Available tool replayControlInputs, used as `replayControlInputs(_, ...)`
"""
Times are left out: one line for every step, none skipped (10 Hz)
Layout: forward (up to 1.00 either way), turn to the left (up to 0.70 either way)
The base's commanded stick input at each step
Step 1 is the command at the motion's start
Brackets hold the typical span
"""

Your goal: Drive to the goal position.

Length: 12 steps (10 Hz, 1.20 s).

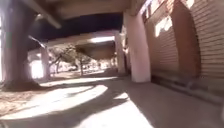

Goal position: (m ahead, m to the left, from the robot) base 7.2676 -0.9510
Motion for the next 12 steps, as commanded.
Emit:
replayControlInputs(0.85,0.09)
replayControlInputs(0.85,0.2)
replayControlInputs(0.85,0.32)
replayControlInputs(0.85,0.23)
replayControlInputs(0.85,0.09)
replayControlInputs(0.85,0.0)
replayControlInputs(0.85,0.0)
replayControlInputs(0.85,0.0)
replayControlInputs(0.85,0.0)
replayControlInputs(0.85,0.0)
replayControlInputs(0.85,0.0)
replayControlInputs(0.85,0.0)
